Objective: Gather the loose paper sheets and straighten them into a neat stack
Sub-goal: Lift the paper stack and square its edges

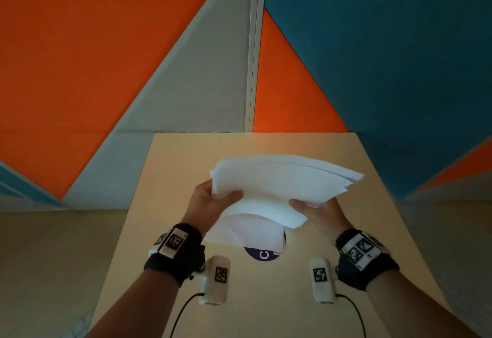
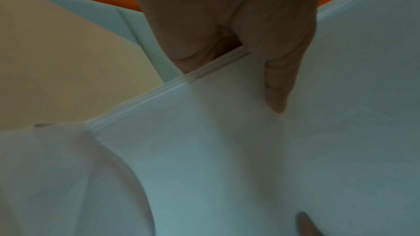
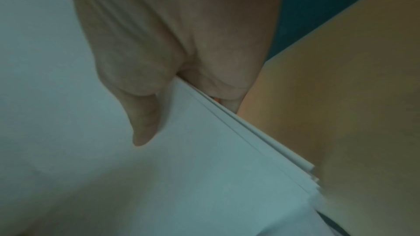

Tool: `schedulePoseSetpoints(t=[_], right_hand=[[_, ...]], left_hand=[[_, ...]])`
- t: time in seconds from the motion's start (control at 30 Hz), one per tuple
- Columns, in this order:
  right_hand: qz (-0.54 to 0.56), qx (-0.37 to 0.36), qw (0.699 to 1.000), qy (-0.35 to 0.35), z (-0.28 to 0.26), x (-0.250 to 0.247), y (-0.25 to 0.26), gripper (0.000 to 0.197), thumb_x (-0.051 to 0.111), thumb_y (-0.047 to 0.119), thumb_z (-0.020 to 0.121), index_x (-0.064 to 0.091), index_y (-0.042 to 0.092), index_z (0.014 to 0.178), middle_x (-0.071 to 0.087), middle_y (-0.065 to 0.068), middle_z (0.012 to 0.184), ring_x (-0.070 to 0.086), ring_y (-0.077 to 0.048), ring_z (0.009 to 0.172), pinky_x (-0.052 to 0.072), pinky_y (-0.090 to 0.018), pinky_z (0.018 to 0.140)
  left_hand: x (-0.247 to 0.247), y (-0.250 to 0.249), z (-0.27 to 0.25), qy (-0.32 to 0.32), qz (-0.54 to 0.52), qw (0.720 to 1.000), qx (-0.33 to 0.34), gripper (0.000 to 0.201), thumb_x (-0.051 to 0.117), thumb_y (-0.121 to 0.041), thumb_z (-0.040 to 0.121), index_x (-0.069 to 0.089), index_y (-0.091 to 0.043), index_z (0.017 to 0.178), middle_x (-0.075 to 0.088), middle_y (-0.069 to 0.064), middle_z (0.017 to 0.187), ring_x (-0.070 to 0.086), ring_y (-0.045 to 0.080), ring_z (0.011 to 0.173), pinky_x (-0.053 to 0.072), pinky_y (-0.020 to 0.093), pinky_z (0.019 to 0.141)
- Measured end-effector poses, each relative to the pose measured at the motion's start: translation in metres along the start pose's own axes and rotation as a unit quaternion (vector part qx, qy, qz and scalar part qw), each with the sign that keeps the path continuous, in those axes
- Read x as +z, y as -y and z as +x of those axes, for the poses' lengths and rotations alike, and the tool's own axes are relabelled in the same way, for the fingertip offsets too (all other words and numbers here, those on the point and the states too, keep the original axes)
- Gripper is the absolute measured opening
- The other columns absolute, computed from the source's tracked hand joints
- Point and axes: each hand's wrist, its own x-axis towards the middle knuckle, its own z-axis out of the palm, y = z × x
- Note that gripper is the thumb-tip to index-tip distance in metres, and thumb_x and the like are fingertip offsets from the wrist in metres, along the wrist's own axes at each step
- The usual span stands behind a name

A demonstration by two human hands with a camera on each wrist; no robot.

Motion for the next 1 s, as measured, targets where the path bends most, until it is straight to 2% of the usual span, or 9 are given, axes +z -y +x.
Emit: schedulePoseSetpoints(t=[0.1, 0.3, 0.47, 0.53, 0.63, 0.7, 0.77, 0.87, 1.0], right_hand=[[0.001, 0.016, 1.000, -0.008, 0.002, 0.005, -0.001, 0.029, 0.079, 0.001, 0.076, 0.069, 0.021, 0.094, 0.075, 0.007, 0.093, 0.072, -0.003, 0.082, 0.054, -0.014, 0.067], [-0.009, 0.046, 0.998, -0.051, 0.016, 0.022, -0.003, 0.021, 0.082, 0.010, 0.074, 0.072, 0.017, 0.091, 0.076, 0.001, 0.092, 0.072, -0.013, 0.086, 0.054, -0.027, 0.077], [-0.032, 0.036, 0.997, -0.062, 0.026, 0.001, 0.007, 0.017, 0.078, 0.010, 0.079, 0.073, 0.014, 0.094, 0.075, -0.002, 0.091, 0.070, -0.016, 0.079, 0.053, -0.026, 0.072], [-0.045, 0.049, 0.996, -0.067, 0.029, -0.015, 0.004, 0.021, 0.075, 0.007, 0.081, 0.072, 0.006, 0.102, 0.073, -0.009, 0.095, 0.070, -0.024, 0.084, 0.053, -0.028, 0.072], [-0.069, 0.093, 0.991, -0.074, 0.035, -0.036, -0.016, 0.026, 0.074, 0.008, 0.083, 0.070, 0.000, 0.107, 0.071, -0.014, 0.102, 0.068, -0.028, 0.088, 0.053, -0.029, 0.070], [-0.077, 0.133, 0.985, -0.077, 0.040, -0.045, -0.034, 0.027, 0.075, 0.010, 0.082, 0.069, 0.000, 0.107, 0.072, -0.015, 0.103, 0.069, -0.030, 0.092, 0.056, -0.036, 0.079], [-0.081, 0.176, 0.978, -0.077, 0.046, -0.049, -0.055, 0.033, 0.078, 0.013, 0.080, 0.069, -0.001, 0.108, 0.072, -0.016, 0.105, 0.070, -0.033, 0.097, 0.055, -0.046, 0.090], [-0.101, 0.218, 0.968, -0.070, 0.056, -0.043, -0.084, 0.039, 0.083, 0.017, 0.075, 0.070, -0.001, 0.107, 0.073, -0.017, 0.106, 0.070, -0.034, 0.098, 0.054, -0.051, 0.093], [-0.129, 0.233, 0.962, -0.061, 0.068, -0.024, -0.113, 0.037, 0.080, 0.016, 0.077, 0.069, -0.006, 0.104, 0.071, -0.019, 0.106, 0.069, -0.035, 0.098, 0.054, -0.051, 0.094]], left_hand=[[0.003, 0.006, 0.001, -0.022, 0.002, 1.000, -0.009, 0.030, 0.086, -0.012, 0.065, 0.075, -0.028, 0.088, 0.078, 0.002, 0.094, 0.073, 0.023, 0.092, 0.057, 0.040, 0.084], [0.009, 0.004, 0.017, -0.069, 0.002, 0.997, -0.021, 0.026, 0.085, -0.015, 0.068, 0.073, -0.023, 0.090, 0.077, 0.001, 0.092, 0.073, 0.023, 0.089, 0.058, 0.040, 0.082], [-0.013, 0.012, 0.037, -0.054, 0.161, 0.985, 0.035, 0.028, 0.075, -0.008, 0.074, 0.067, -0.019, 0.099, 0.073, 0.000, 0.091, 0.070, 0.023, 0.086, 0.057, 0.038, 0.082], [-0.024, 0.030, 0.043, -0.056, 0.265, 0.962, -0.004, 0.035, 0.070, -0.003, 0.077, 0.063, -0.015, 0.109, 0.069, 0.006, 0.101, 0.065, 0.024, 0.090, 0.053, 0.035, 0.086], [-0.033, 0.061, 0.049, -0.027, 0.397, 0.907, -0.137, 0.050, 0.066, -0.011, 0.081, 0.053, -0.010, 0.129, 0.057, 0.016, 0.129, 0.057, 0.031, 0.113, 0.045, 0.034, 0.093], [-0.031, 0.075, 0.051, -0.001, 0.426, 0.880, -0.212, 0.061, 0.067, -0.019, 0.081, 0.045, -0.009, 0.137, 0.049, 0.019, 0.138, 0.053, 0.036, 0.121, 0.046, 0.038, 0.098], [-0.023, 0.081, 0.054, 0.019, 0.447, 0.859, -0.249, 0.063, 0.066, -0.026, 0.081, 0.044, -0.007, 0.138, 0.047, 0.020, 0.138, 0.052, 0.038, 0.121, 0.047, 0.040, 0.097], [-0.013, 0.083, 0.060, 0.019, 0.482, 0.835, -0.265, 0.053, 0.060, -0.028, 0.083, 0.051, -0.005, 0.130, 0.051, 0.020, 0.129, 0.053, 0.040, 0.115, 0.049, 0.044, 0.095], [-0.004, 0.082, 0.070, 0.009, 0.478, 0.836, -0.271, 0.047, 0.058, -0.024, 0.084, 0.053, -0.002, 0.125, 0.054, 0.021, 0.129, 0.055, 0.040, 0.113, 0.048, 0.041, 0.090]])
